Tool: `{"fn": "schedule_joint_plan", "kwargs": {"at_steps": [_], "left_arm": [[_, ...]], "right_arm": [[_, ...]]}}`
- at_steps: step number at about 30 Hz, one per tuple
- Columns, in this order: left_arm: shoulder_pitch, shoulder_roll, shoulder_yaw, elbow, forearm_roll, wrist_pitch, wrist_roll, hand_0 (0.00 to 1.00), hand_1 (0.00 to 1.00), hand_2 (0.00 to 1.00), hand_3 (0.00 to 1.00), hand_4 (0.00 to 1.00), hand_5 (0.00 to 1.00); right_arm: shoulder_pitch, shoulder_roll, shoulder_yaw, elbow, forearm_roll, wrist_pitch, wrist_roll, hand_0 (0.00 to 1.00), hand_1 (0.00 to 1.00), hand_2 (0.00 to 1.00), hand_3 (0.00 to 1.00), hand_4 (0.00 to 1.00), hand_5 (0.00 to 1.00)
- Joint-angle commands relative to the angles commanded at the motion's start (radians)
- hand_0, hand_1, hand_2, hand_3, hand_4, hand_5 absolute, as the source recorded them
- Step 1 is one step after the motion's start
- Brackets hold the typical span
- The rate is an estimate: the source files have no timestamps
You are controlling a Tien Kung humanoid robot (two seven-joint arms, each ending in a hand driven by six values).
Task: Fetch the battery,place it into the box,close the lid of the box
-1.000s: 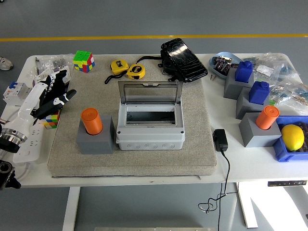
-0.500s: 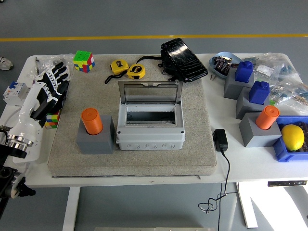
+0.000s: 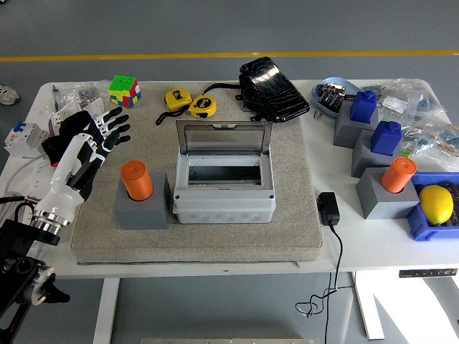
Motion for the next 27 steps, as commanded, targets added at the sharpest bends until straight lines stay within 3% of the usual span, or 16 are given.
{"fn": "schedule_joint_plan", "kwargs": {"at_steps": [25, 26, 27], "left_arm": [[-0.017, 0.008, 0.057, 0.061, 0.085, 0.015, 0.007, 0.773, 0.847, 0.858, 0.861, 0.998, 0.696], [-0.016, 0.007, 0.058, 0.060, 0.089, 0.017, 0.005, 0.767, 0.848, 0.867, 0.875, 0.998, 0.567], [-0.016, 0.007, 0.059, 0.059, 0.092, 0.020, 0.003, 0.767, 0.848, 0.867, 0.875, 0.998, 0.567]], "right_arm": [[0.002, 0.000, 0.005, 0.000, -0.003, -0.001, -0.001, 0.854, 0.817, 0.791, 0.817, 0.998, 0.998], [0.003, 0.000, 0.005, 0.000, -0.002, -0.001, -0.001, 0.854, 0.817, 0.791, 0.817, 0.998, 0.998], [0.003, 0.000, 0.005, 0.000, -0.002, -0.001, -0.001, 0.854, 0.817, 0.791, 0.817, 0.998, 0.998]]}}
